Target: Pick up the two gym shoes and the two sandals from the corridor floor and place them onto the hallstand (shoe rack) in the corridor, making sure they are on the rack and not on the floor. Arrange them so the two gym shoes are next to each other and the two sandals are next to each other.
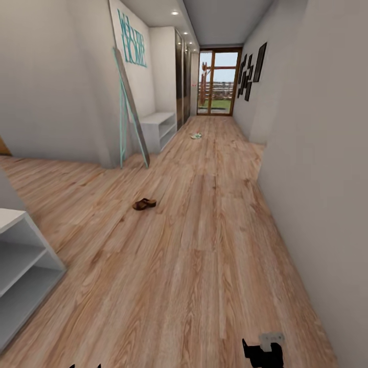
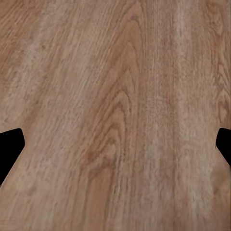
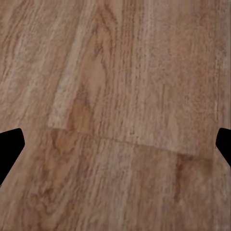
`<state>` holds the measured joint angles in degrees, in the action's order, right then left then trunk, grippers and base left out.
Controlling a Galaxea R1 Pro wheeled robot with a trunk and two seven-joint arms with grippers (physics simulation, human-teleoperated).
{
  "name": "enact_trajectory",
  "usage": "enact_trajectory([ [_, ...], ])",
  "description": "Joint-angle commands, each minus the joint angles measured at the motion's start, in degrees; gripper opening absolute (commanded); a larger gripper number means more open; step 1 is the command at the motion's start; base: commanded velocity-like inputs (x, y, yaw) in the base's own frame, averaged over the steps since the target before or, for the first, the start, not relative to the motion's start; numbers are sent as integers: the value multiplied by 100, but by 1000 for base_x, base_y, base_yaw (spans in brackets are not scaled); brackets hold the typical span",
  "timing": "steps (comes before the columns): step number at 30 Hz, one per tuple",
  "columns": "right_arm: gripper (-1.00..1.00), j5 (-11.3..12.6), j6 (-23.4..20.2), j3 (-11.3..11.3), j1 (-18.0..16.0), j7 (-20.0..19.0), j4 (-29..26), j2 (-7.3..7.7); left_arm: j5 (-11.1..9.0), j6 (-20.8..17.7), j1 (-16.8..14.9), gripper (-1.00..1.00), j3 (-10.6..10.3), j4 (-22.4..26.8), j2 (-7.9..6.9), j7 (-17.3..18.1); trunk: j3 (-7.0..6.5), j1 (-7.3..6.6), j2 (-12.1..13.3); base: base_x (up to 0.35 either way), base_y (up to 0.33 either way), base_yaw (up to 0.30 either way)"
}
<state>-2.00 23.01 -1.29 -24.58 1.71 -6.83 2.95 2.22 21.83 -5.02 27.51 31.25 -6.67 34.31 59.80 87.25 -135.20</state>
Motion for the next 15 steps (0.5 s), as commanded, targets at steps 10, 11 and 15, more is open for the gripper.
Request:
enact_trajectory([
  [10,100,-20,11,-12,-3,13,6,-5,22,10,-8,100,56,-9,-2,35,5,2,-2,339,-115,0],
  [11,100,-20,11,-12,-3,13,6,-7,23,10,-8,100,57,-10,-2,35,5,2,-2,339,-123,0],
  [15,100,-20,11,-12,-3,13,5,-12,20,16,-8,100,51,-13,4,32,5,2,-2,339,-124,0],
])
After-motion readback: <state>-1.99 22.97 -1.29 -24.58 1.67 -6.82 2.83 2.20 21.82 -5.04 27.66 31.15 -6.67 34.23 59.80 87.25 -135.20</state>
